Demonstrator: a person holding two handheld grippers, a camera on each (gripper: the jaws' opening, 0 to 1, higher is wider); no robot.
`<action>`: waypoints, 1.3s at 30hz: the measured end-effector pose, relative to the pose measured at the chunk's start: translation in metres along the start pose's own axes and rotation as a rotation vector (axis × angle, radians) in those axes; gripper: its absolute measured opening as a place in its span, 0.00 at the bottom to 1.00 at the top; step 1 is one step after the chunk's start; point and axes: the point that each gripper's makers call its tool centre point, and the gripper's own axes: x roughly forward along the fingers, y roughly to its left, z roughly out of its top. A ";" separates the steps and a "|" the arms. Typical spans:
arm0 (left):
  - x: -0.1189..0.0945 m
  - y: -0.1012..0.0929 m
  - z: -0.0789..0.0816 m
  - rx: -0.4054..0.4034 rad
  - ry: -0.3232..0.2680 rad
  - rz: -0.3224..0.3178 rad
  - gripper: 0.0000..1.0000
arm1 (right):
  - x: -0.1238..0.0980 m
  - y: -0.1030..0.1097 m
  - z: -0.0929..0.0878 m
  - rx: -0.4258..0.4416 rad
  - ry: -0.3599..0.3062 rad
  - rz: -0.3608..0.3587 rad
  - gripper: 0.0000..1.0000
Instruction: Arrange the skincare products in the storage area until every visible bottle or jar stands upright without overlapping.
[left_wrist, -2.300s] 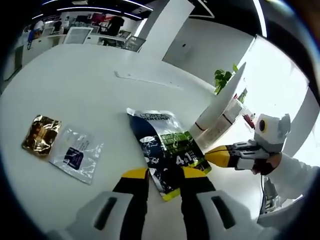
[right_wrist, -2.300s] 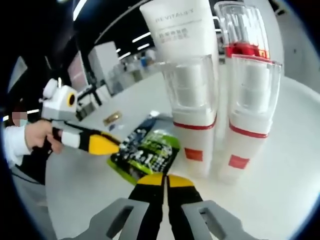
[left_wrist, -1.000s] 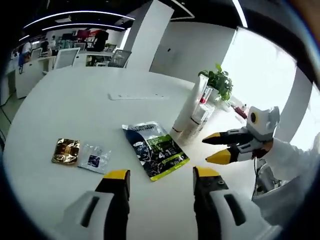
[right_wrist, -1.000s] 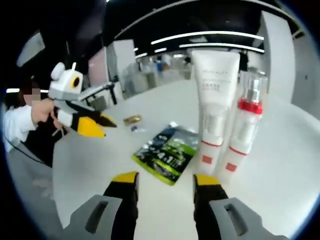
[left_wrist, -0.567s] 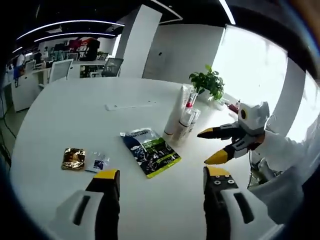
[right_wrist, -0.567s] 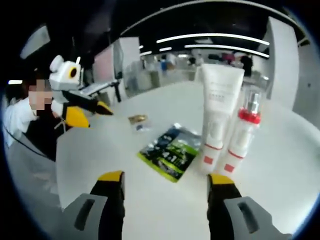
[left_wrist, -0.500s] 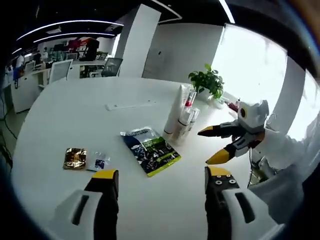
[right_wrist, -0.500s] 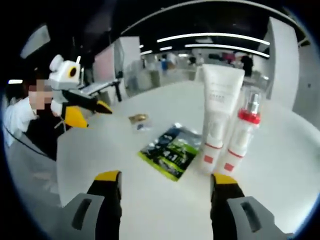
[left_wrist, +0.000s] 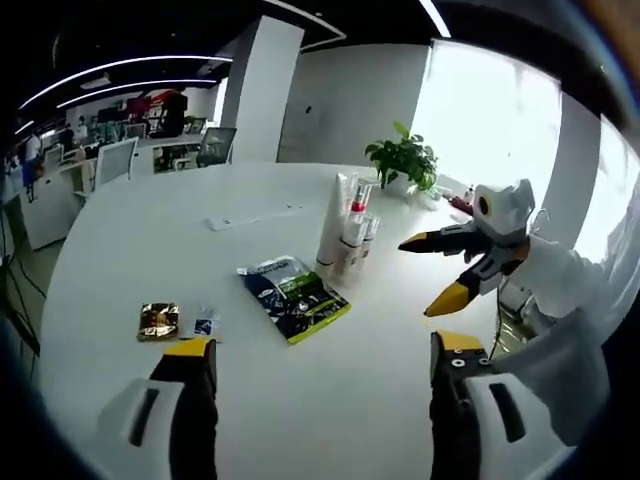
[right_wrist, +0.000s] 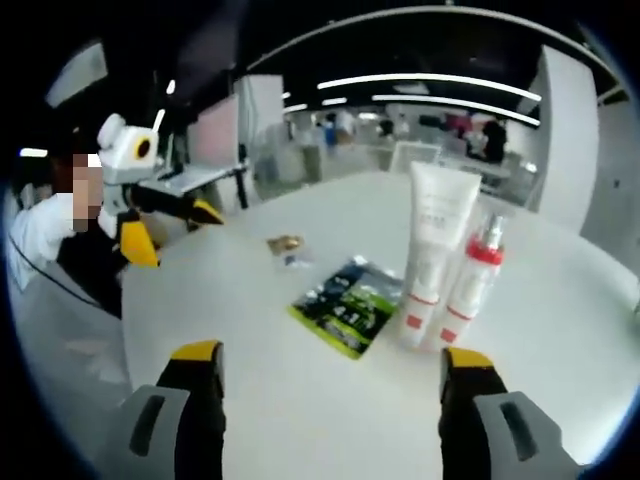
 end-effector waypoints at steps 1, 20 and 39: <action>-0.001 0.000 -0.001 0.003 0.005 0.001 0.88 | -0.001 0.001 0.000 -0.002 0.000 0.001 0.89; -0.024 -0.006 -0.008 0.020 -0.001 0.043 0.99 | -0.023 0.019 0.007 -0.042 -0.011 -0.001 0.99; -0.063 -0.038 -0.016 -0.023 -0.037 0.073 0.99 | -0.049 0.051 0.004 -0.069 -0.037 0.044 0.99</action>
